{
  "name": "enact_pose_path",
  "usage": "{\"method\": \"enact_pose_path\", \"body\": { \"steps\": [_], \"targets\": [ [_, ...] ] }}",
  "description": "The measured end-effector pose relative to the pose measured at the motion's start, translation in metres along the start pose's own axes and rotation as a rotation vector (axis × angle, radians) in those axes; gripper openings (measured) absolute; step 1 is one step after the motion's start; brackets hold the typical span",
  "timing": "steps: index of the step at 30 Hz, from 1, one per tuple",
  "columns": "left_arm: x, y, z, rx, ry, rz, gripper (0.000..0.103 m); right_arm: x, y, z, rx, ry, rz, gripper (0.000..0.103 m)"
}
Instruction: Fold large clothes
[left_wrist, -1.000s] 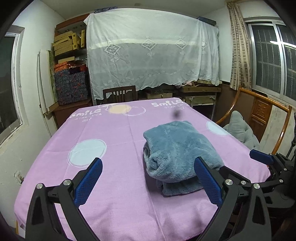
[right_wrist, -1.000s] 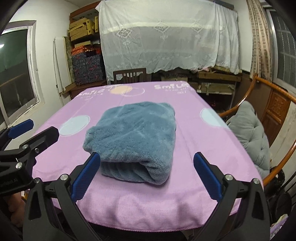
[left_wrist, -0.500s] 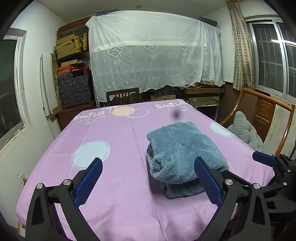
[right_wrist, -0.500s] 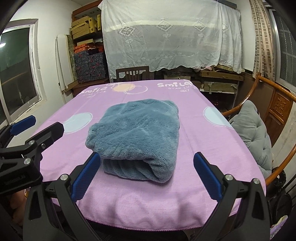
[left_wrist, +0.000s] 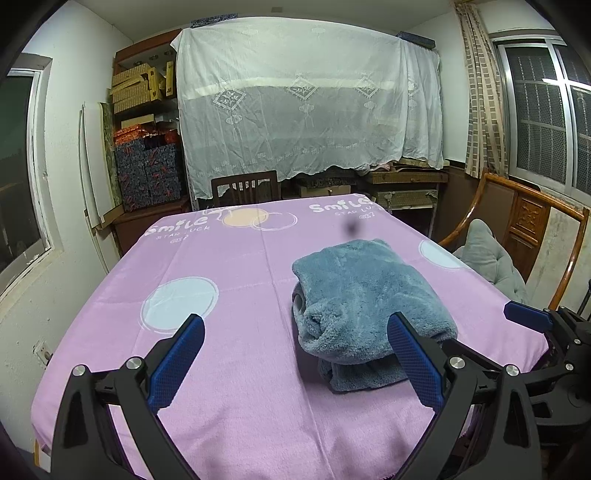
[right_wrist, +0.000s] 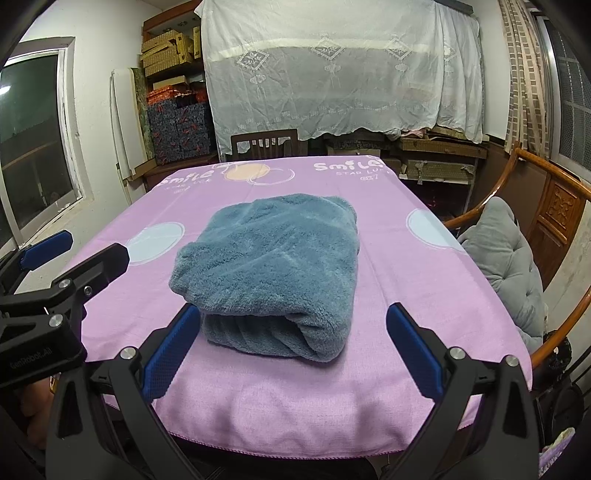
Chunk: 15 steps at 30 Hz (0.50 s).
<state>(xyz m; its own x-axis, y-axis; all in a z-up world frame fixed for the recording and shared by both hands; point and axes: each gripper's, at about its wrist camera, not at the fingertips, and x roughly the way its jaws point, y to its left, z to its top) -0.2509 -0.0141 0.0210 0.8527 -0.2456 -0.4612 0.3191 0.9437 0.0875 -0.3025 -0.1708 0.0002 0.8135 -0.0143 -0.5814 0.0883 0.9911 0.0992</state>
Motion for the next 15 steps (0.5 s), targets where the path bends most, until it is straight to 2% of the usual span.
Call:
{"method": "enact_pose_path", "body": {
  "steps": [15],
  "targets": [
    [0.0013,0.0014,-0.0002,0.001,-0.002,0.003,0.099,-0.0002,0.0,0.0002,0.0,0.001,0.0,0.098]
  ]
}}
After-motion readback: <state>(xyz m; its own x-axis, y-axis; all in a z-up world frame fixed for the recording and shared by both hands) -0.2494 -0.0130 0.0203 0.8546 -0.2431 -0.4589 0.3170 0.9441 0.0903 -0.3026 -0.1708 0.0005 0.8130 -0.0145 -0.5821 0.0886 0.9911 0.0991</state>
